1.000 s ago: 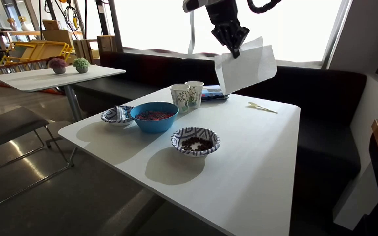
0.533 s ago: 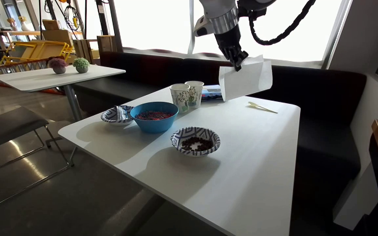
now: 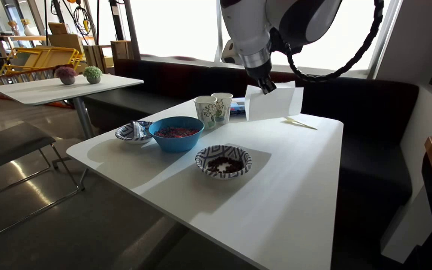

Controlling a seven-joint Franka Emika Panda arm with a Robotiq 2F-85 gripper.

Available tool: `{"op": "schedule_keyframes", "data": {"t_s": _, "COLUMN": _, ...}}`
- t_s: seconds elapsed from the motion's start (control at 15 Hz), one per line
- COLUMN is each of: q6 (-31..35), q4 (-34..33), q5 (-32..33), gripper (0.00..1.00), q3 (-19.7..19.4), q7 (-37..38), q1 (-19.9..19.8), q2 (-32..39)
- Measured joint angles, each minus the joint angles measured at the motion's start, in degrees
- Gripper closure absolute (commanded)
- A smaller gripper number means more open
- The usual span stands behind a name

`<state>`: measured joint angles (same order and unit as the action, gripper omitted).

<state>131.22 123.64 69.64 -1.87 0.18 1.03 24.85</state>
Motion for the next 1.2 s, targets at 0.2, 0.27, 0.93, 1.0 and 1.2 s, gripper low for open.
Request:
{"op": "schedule_keyframes", "data": {"t_s": 0.2, "q6": 0.1, "q4": -0.4, "q5": 7.1, "gripper": 0.72, "q3": 0.0, "q7": 9.5, "q1": 0.1, "q2": 1.9}}
{"op": "schedule_keyframes", "data": {"t_s": 0.27, "q6": 0.6, "q4": -0.4, "q5": 8.7, "gripper": 0.67, "q3": 0.0, "q7": 11.4, "q1": 0.0, "q2": 2.4}}
{"op": "schedule_keyframes", "data": {"t_s": 0.93, "q6": 10.0, "q4": -1.2, "q5": 12.4, "gripper": 0.00, "q3": 3.4, "q7": 5.2, "q1": -1.0, "q2": 0.5}}
{"op": "schedule_keyframes", "data": {"t_s": 1.0, "q6": 10.0, "q4": -1.0, "q5": 9.0, "gripper": 0.00, "q3": 4.1, "q7": 0.8, "q1": -1.1, "q2": -0.4}}
{"op": "schedule_keyframes", "data": {"t_s": 1.2, "q6": 9.1, "q4": 1.6, "q5": -2.9, "gripper": 0.00, "q3": 7.7, "q7": -12.7, "q1": -1.5, "q2": -3.9}}
